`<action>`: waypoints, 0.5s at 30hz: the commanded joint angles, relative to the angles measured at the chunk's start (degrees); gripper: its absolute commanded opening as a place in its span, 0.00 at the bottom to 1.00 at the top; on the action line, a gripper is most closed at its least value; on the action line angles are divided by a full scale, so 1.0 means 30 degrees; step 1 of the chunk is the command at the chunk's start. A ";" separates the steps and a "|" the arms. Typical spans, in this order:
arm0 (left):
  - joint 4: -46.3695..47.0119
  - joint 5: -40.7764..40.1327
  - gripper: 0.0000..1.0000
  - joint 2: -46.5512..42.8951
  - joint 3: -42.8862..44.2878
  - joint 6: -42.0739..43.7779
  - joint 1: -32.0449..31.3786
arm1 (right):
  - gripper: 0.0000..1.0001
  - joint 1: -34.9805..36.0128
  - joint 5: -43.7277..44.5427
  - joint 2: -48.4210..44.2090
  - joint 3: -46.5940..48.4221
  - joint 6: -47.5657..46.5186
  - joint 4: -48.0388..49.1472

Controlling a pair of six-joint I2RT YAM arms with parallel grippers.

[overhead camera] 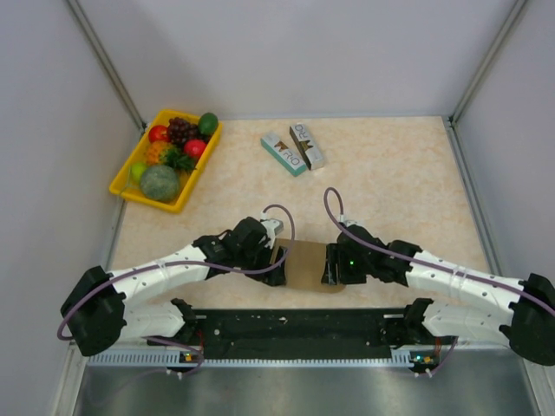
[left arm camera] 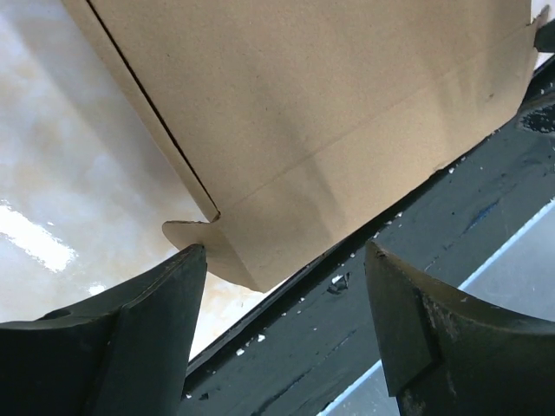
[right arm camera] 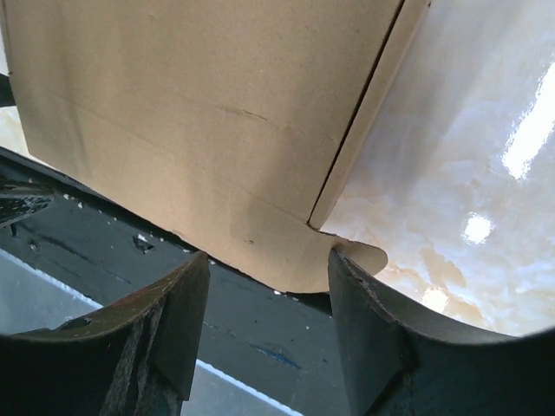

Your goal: Fold the paper box

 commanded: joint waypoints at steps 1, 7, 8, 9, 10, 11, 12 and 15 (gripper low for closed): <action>0.0555 0.1146 0.78 -0.0389 0.0194 0.0231 -0.0018 | 0.57 0.0194 -0.0407 0.0123 -0.0349 0.0410 0.1079; 0.1489 0.2433 0.78 -0.0272 -0.0157 -0.0002 0.0157 | 0.57 0.0194 -0.1196 0.0593 -0.0934 0.0759 0.2543; 0.1754 0.2958 0.78 -0.0330 -0.0244 -0.0264 0.0158 | 0.57 0.0194 -0.1401 0.0563 -0.1023 0.0878 0.3010; 0.1989 0.3137 0.77 -0.0389 -0.0390 -0.0382 0.0158 | 0.57 0.0223 -0.1635 0.0476 -0.1140 0.1024 0.3246; 0.2252 0.3255 0.77 -0.0418 -0.0421 -0.0442 0.0216 | 0.57 0.0223 -0.1695 0.0446 -0.1257 0.1228 0.3423; 0.2284 0.3314 0.77 -0.0477 -0.0450 -0.0500 0.0246 | 0.57 0.0223 -0.1754 0.0330 -0.1258 0.1317 0.3512; 0.2313 0.3402 0.77 -0.0506 -0.0421 -0.0501 0.0275 | 0.57 0.0194 -0.1725 0.0271 -0.1287 0.1405 0.3628; 0.2926 0.4102 0.75 -0.0681 -0.0800 -0.0793 0.0742 | 0.57 0.0194 -0.1491 -0.0051 -0.1346 0.1493 0.3862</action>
